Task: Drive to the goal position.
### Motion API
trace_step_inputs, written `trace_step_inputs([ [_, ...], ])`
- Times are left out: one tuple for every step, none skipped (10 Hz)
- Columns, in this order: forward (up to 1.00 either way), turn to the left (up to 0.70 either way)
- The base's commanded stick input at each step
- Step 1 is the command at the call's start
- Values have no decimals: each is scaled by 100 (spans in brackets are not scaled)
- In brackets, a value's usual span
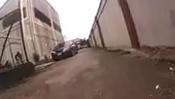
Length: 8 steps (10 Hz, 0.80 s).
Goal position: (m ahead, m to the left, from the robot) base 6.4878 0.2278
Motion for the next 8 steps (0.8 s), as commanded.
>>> trace_step_inputs([
  [70,0],
  [70,0],
  [70,0],
  [70,0],
  [70,0],
  [70,0],
  [70,0],
  [70,0],
])
